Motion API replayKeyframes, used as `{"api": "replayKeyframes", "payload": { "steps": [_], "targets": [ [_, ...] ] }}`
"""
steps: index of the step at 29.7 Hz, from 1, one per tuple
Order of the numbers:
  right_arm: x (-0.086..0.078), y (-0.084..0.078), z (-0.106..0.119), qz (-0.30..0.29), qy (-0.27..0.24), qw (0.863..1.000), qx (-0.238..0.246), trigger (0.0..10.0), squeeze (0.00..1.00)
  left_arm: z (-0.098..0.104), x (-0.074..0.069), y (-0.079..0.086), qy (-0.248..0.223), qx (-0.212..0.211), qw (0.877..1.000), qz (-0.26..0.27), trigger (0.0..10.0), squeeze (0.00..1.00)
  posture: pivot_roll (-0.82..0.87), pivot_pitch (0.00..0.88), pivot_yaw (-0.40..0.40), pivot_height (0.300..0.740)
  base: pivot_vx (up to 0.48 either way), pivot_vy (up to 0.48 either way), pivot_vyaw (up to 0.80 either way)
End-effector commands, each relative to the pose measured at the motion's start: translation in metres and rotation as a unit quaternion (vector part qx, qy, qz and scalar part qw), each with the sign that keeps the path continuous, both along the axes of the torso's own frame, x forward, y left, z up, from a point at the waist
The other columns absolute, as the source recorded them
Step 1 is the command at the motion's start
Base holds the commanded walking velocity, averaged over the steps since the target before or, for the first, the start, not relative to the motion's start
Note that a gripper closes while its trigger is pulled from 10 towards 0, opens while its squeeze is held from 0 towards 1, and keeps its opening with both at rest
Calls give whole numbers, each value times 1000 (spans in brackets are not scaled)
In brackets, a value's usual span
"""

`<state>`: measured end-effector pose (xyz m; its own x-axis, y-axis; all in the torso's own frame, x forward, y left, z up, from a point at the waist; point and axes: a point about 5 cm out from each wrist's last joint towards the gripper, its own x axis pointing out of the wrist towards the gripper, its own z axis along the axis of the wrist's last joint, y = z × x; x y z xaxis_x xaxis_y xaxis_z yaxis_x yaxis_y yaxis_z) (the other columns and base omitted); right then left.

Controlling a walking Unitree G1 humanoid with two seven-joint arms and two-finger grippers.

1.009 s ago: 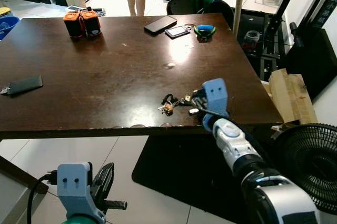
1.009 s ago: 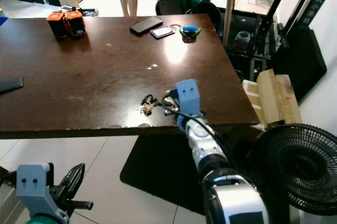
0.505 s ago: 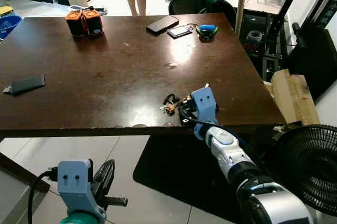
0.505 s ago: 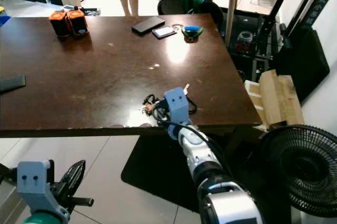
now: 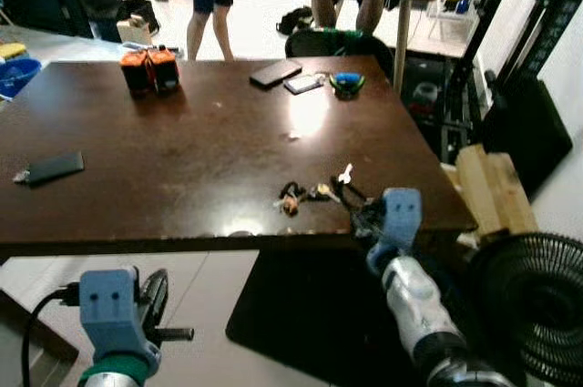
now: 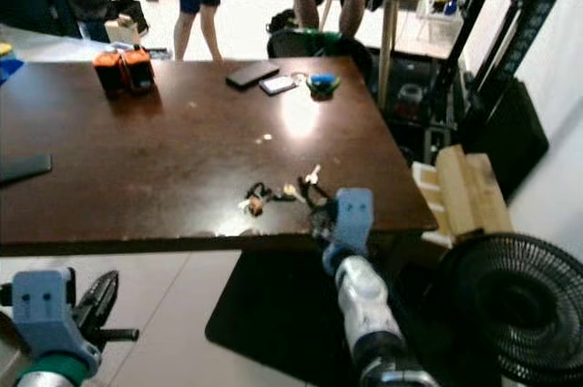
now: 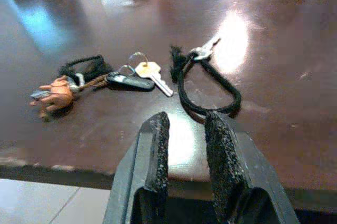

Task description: Hang keys on a hook

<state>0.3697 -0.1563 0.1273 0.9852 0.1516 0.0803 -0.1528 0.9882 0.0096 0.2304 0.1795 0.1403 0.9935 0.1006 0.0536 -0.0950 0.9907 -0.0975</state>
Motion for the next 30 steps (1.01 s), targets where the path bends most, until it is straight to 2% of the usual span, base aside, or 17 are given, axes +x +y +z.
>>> {"api": "replayKeyframes", "payload": {
  "steps": [1,7,8,9,11,14,15,18,21,24,26,28,30],
  "targets": [
    [-13,5,-12,18,-3,1000,-3,10000,0,-7,-1,6,14,8,1000,11,10000,0,-27,0,93,740,0,0,0],
    [-32,12,-32,48,8,998,-32,10000,0,-9,-5,0,19,3,1000,1,10000,0,-34,0,87,740,0,0,0],
    [-32,12,-32,48,8,998,-32,10000,0,-9,-5,0,19,3,1000,1,10000,0,-34,0,87,740,0,0,0],
    [-40,6,-39,22,15,999,-32,10000,0,-10,-9,-4,15,-8,1000,2,10000,0,-36,0,90,740,0,0,0],
    [-40,6,-39,22,15,999,-32,10000,0,-10,-9,-4,15,-8,1000,2,10000,0,-36,0,90,740,0,0,0],
    [-48,-6,-39,-18,-12,999,-44,10000,0,-5,-15,2,-16,-21,999,46,10000,0,-45,0,100,740,0,0,0],
    [-53,-3,-37,5,-28,998,-52,10000,0,-3,-17,5,-28,-24,997,63,10000,0,-45,0,100,740,0,0,0],
    [-57,0,-35,23,-37,997,-58,10000,0,-1,-18,7,-34,-26,996,74,10000,0,-45,0,100,740,0,0,0],
    [-60,9,-26,52,-60,996,-46,10000,0,-3,-18,8,-30,-23,996,75,10000,0,-44,0,94,740,0,0,0],
    [-57,16,-18,61,-73,995,-29,10000,0,-4,-16,6,-26,-18,997,70,10000,0,-44,0,94,740,0,0,0],
    [-50,25,2,66,-104,992,-1,10000,0,-4,-14,0,-27,-15,998,58,10000,0,-44,0,94,740,0,0,0],
    [-48,26,6,66,-111,992,4,10000,0,-4,-14,-1,-29,-15,998,56,10000,0,-44,0,94,740,0,0,0],
    [-39,27,37,47,-152,987,36,10000,0,-3,-18,-3,-31,-8,998,51,10000,0,-37,0,78,740,0,0,0]
  ]
}}
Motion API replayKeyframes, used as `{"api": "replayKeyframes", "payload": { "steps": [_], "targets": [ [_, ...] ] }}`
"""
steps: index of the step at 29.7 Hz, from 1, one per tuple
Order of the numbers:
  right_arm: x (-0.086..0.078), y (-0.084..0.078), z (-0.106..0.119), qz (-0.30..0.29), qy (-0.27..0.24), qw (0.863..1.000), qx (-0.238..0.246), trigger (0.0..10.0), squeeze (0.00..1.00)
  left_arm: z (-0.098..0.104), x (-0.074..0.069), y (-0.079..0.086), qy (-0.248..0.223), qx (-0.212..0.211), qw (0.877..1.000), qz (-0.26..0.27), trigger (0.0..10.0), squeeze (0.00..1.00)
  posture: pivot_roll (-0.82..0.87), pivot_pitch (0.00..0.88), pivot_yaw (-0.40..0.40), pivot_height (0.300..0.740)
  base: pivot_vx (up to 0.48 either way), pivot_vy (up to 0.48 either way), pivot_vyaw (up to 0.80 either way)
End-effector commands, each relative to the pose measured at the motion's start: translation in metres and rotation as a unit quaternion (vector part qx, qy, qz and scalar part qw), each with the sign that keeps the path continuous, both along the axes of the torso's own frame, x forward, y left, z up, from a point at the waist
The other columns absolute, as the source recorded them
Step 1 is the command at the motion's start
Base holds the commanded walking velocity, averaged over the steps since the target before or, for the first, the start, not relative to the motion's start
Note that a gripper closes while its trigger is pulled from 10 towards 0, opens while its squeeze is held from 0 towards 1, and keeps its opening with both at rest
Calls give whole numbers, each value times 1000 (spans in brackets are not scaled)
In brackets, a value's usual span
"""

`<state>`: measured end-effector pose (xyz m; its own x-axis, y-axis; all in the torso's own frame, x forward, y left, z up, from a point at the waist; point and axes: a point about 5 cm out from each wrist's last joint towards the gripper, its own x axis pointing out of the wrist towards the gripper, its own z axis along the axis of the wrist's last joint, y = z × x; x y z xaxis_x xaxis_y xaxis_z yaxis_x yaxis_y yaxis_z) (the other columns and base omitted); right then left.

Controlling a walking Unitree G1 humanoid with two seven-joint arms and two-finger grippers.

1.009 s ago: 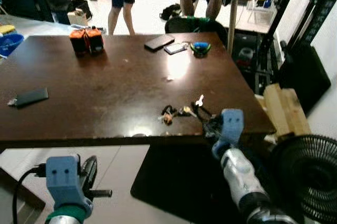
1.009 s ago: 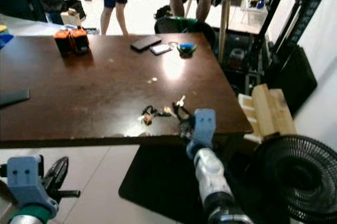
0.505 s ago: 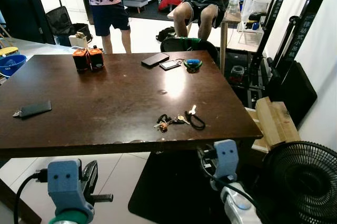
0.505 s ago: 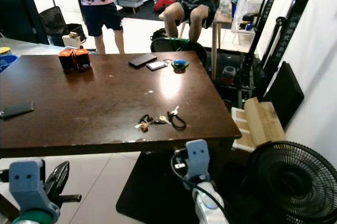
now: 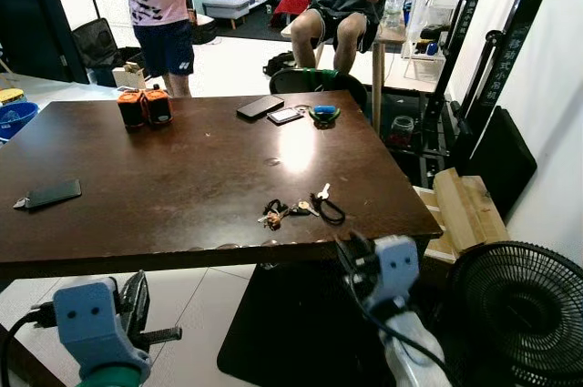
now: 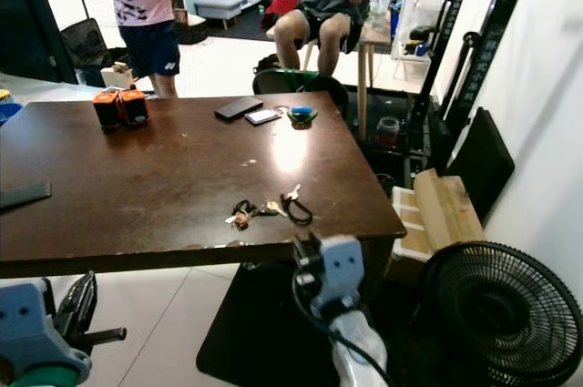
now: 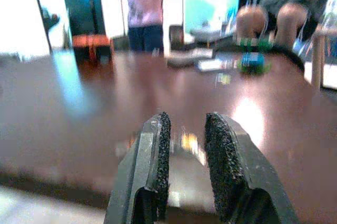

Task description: Hang keys on a hook

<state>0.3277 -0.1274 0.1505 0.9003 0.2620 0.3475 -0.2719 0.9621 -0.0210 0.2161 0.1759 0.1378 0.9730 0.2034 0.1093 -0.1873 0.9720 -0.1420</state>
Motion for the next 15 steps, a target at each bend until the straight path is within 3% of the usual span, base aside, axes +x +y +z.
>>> {"api": "replayKeyframes", "payload": {
  "steps": [1,5,9,11,13,15],
  "targets": [
    [6,-2,24,-15,-26,999,40,10000,0,-1,-6,0,1,12,1000,0,10000,0,-37,0,78,740,0,0,0],
    [7,2,43,-2,-46,998,50,10000,0,-2,-9,-1,1,10,1000,1,10000,0,-39,0,74,740,0,0,0],
    [2,10,40,25,-52,998,-2,10000,0,2,-7,-6,-6,18,1000,-14,10000,0,-39,0,74,740,0,0,0],
    [-11,7,28,44,-49,997,-34,10000,0,13,-7,-13,-22,30,999,-37,10000,0,-38,0,79,740,0,0,0],
    [-18,4,25,49,-43,997,-36,10000,0,18,-8,-16,-30,31,998,-44,10000,0,-38,0,79,740,0,0,0],
    [-34,-6,14,50,-17,998,-37,10000,0,24,-13,-19,-40,29,998,-50,10000,0,-44,0,89,740,0,0,0]
  ]
}}
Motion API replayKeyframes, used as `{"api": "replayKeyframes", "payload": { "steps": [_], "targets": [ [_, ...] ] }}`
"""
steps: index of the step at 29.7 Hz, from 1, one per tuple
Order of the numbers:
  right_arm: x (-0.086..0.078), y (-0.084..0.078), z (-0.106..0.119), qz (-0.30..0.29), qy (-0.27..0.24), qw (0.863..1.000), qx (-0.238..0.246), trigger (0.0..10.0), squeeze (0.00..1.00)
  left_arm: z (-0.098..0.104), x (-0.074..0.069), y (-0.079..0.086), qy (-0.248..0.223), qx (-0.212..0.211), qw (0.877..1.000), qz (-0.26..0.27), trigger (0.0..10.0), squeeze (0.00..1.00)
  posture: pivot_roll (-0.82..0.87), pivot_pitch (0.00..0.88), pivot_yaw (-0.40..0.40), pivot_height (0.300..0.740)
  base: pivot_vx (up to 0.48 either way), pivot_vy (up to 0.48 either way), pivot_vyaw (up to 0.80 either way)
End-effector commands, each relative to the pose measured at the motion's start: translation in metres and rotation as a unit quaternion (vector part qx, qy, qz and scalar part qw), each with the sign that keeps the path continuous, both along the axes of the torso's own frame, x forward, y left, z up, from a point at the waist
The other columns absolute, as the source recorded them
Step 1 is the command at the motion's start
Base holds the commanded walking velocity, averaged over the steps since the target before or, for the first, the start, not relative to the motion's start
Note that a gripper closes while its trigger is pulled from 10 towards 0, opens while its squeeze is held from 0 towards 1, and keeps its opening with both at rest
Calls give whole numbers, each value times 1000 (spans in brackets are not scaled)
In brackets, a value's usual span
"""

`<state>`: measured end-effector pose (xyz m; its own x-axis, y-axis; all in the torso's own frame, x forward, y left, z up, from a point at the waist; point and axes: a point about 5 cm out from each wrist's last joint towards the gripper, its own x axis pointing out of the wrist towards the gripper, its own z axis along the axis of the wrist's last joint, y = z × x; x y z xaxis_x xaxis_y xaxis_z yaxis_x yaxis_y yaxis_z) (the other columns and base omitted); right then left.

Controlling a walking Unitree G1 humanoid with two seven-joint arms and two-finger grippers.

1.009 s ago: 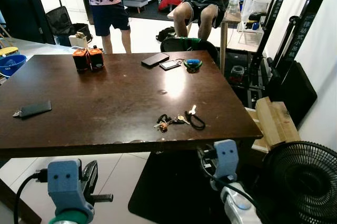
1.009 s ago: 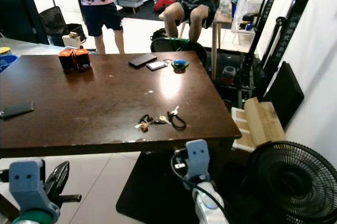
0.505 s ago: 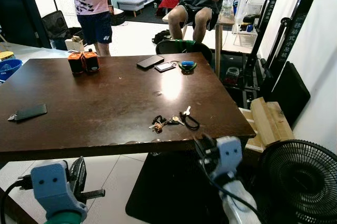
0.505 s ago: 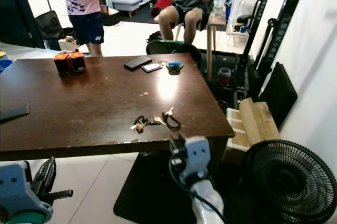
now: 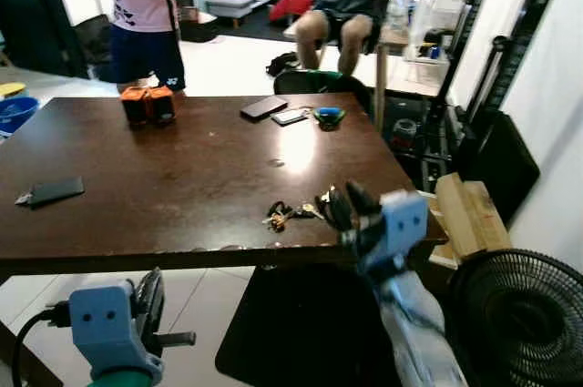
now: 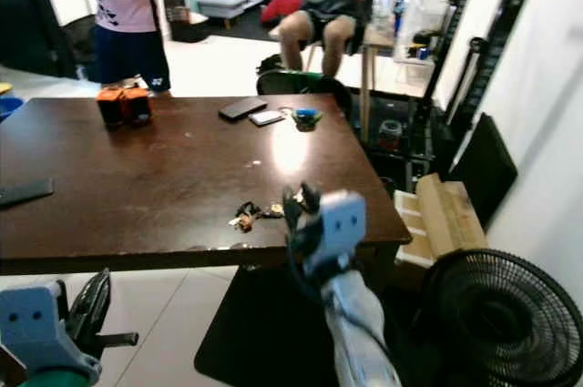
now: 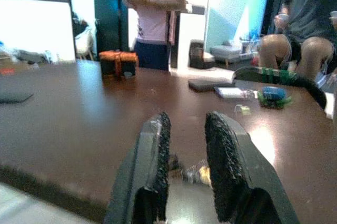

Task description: Hang keys on a hook

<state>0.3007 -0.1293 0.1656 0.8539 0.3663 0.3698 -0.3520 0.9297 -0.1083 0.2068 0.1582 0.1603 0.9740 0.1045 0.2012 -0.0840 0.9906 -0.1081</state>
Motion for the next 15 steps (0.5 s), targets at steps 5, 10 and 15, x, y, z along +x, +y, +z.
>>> {"api": "replayKeyframes", "payload": {
  "steps": [5,10,15],
  "targets": [
    [-43,-27,-31,-24,80,996,-10,10000,0,-5,-8,-3,20,-2,1000,2,10000,0,-55,0,104,740,0,0,0],
    [-57,-35,-39,-43,101,994,-6,10000,0,-8,-7,-1,23,-19,999,12,10000,0,-64,0,112,740,0,0,0],
    [-47,-38,-37,-89,101,991,27,10000,0,-5,-10,1,11,-60,998,8,10000,0,-70,2,120,740,0,0,0]
  ]
}}
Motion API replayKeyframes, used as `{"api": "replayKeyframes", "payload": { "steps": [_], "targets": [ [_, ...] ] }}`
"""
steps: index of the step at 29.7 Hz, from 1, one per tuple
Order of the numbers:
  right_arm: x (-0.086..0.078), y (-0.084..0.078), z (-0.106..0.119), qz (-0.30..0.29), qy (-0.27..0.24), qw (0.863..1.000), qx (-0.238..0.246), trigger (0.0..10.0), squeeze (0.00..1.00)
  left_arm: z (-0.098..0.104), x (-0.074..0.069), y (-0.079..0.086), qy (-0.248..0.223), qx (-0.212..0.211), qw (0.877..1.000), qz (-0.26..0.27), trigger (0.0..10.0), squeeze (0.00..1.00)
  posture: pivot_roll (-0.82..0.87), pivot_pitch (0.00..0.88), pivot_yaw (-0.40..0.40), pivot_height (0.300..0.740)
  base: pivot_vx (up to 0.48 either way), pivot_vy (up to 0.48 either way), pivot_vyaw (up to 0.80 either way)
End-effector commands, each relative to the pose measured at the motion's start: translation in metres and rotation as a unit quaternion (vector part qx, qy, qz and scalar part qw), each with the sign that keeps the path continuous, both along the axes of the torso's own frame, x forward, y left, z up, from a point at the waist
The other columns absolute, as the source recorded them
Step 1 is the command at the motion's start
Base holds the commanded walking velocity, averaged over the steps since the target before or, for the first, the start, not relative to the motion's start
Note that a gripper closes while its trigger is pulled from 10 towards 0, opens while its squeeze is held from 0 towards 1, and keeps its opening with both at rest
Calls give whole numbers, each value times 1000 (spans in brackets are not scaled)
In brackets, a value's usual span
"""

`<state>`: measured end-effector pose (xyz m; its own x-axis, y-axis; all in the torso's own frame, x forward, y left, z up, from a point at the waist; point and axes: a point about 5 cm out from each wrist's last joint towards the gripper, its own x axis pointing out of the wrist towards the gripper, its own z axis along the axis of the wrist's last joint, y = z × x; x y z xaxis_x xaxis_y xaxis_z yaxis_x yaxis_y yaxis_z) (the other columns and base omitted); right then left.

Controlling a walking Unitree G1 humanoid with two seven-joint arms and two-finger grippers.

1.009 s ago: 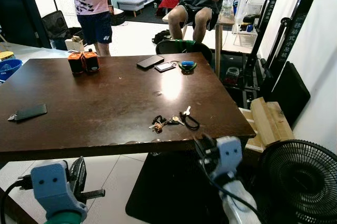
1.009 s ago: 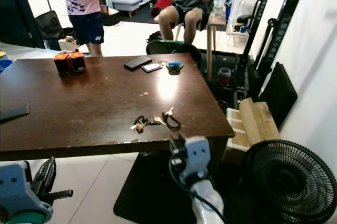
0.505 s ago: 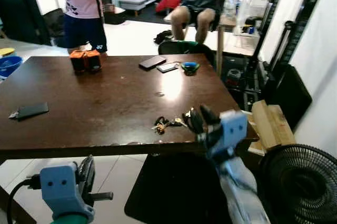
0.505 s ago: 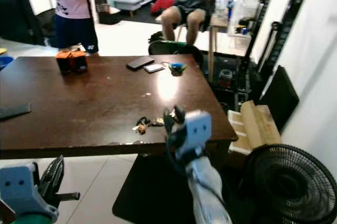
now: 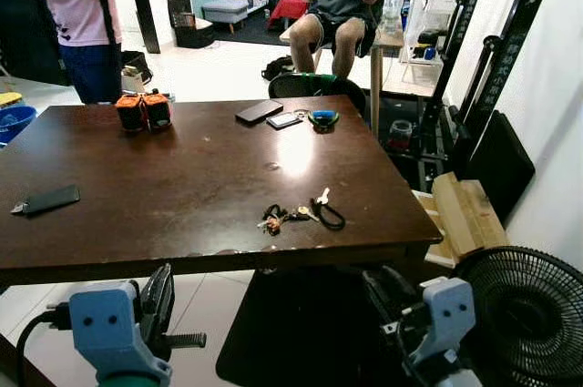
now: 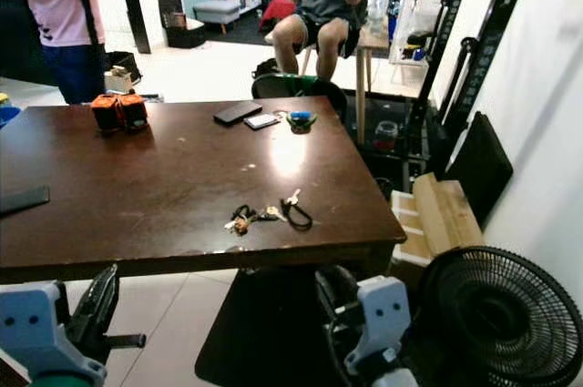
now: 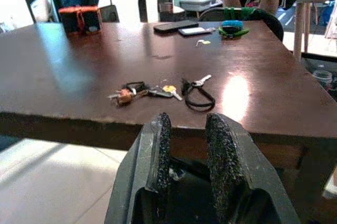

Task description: Hang keys on a hook

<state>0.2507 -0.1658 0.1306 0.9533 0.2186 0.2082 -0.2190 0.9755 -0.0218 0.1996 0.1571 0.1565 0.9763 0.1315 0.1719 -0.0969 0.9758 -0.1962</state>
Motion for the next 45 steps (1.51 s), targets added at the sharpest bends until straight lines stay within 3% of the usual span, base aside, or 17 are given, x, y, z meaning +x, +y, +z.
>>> {"api": "replayKeyframes", "payload": {
  "steps": [1,4,9,26,45],
  "targets": [
    [3,-1,-1,-14,7,1000,9,10000,0,-1,-3,2,1,-14,1000,3,10000,0,-70,2,120,740,0,0,0],
    [5,-1,-1,-19,8,1000,13,10000,0,0,-5,5,0,-15,1000,18,10000,0,-63,7,113,740,0,0,0],
    [4,-1,-4,-20,39,999,-2,10000,0,-10,-18,17,41,15,997,58,10000,0,-56,13,102,740,0,0,0],
    [9,4,-8,-13,69,998,-6,10000,0,-16,-16,17,69,26,996,50,10000,0,-57,26,93,740,0,0,0],
    [-1,-2,-18,-13,95,995,-27,10000,0,-15,-15,12,62,27,997,35,10000,0,-62,13,86,740,0,0,-42]
  ]
}}
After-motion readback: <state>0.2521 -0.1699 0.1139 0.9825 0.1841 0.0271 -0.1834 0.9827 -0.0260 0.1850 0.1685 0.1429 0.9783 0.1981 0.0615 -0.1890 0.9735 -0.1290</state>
